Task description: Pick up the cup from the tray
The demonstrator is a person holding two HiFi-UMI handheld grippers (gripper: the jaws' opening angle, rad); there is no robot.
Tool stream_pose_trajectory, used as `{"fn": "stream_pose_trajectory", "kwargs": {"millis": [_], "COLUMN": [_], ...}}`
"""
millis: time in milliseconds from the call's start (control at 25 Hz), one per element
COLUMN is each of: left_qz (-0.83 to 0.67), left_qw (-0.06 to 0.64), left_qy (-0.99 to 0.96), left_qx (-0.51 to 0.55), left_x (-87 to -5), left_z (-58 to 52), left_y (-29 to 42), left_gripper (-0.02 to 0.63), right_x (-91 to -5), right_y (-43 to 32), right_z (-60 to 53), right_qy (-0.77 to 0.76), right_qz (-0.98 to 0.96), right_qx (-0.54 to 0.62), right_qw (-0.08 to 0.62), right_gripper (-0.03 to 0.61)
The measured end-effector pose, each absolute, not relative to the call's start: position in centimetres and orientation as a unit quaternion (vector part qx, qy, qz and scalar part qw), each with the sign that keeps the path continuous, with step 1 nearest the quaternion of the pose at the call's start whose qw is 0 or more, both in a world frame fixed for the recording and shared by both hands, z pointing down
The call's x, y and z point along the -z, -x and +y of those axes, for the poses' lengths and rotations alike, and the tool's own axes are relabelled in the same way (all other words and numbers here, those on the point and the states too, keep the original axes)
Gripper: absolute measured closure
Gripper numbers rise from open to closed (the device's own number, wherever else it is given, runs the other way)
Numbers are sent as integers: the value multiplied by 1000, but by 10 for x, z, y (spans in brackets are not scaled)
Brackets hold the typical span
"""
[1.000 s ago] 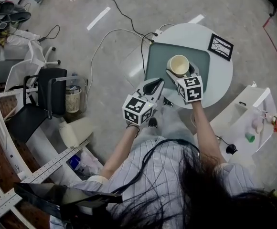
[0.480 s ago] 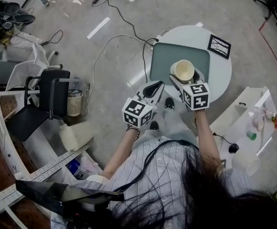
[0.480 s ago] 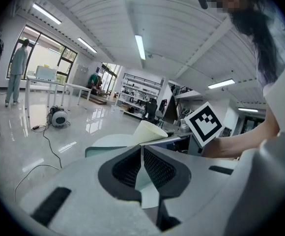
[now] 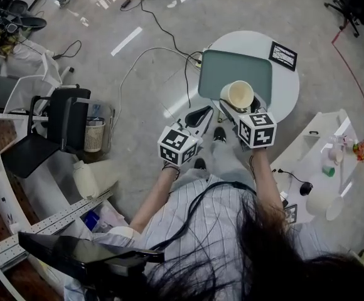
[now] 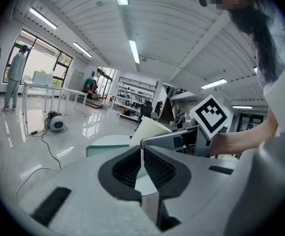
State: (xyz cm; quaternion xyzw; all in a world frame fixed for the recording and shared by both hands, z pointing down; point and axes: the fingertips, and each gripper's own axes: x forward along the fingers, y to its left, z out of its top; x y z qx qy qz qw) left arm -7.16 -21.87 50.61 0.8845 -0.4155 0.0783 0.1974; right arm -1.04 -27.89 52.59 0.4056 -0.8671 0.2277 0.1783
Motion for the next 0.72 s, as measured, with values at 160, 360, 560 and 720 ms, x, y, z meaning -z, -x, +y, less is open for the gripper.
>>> {"fn": "stream_pose_trajectory", "kwargs": {"millis": [160, 360, 560, 720], "left_qz": [-414, -420, -426, -427], "left_qw": [184, 172, 173, 184], "left_qy": [-888, -889, -886, -884], "left_qx": [-77, -67, -52, -44], "left_x": [-497, -484, -483, -489], "left_z": [-193, -160, -126, -107], "left_y": [81, 96, 111, 111], "left_gripper": [600, 600, 600, 600], "right_x": [-518, -509, -506, -504], "right_y": [17, 25, 32, 26], "right_z": [-249, -213, -177, -153], "right_qy": [-409, -417, -425, -434], "right_qz": [-866, -864, -861, -857], "right_qx": [-227, -228, -227, -230], "right_qw": [175, 168, 164, 158], "right_gripper": [172, 172, 172, 172]}}
